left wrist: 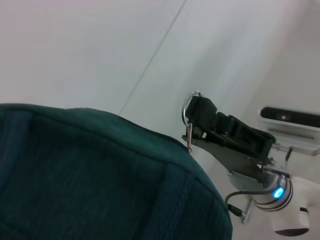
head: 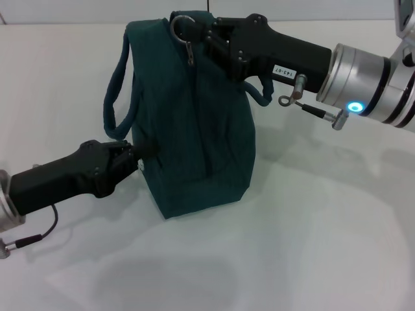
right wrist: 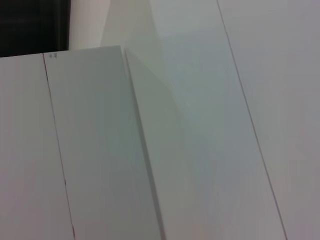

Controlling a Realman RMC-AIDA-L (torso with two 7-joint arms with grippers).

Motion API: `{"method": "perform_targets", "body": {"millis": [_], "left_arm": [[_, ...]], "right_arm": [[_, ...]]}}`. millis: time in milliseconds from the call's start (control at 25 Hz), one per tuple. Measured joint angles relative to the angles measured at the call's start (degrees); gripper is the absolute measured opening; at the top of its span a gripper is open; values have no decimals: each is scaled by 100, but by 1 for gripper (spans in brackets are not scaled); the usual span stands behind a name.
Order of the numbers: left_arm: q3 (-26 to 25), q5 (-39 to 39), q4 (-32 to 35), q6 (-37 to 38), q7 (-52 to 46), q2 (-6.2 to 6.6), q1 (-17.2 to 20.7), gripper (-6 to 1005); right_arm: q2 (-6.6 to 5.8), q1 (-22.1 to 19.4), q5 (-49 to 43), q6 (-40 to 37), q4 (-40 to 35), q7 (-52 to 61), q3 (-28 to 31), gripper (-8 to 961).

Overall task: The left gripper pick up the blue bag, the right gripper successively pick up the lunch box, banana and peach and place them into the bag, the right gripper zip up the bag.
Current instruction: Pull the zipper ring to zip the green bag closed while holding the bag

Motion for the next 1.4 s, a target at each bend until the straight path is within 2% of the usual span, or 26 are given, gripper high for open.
{"method": "perform_targets", "body": {"millis": [80, 520, 720, 840, 1040, 1400], "left_arm": [[-1, -18, -3, 0, 0, -6, -1, 1], [-58, -631, -101, -4, -33, 36, 157, -1], [-48, -634, -101, 131, -72, 42, 192, 109], [-44, -621, -129, 281, -74, 40, 214, 313], [-55, -667, -241, 307, -87, 81, 243, 553], [-57, -635, -245, 246, -95, 42, 234, 578]], "right_arm": [[0, -1, -3, -13, 1, 1, 1, 62], [11, 30, -58, -303, 7, 62, -60, 66], [27, 68, -117, -357, 7, 64, -82, 68], [34, 71, -128, -358, 7, 65, -84, 69], [36, 63, -129, -357, 7, 63, -86, 71], [52, 154, -130, -463, -50, 50, -211, 74]]}}
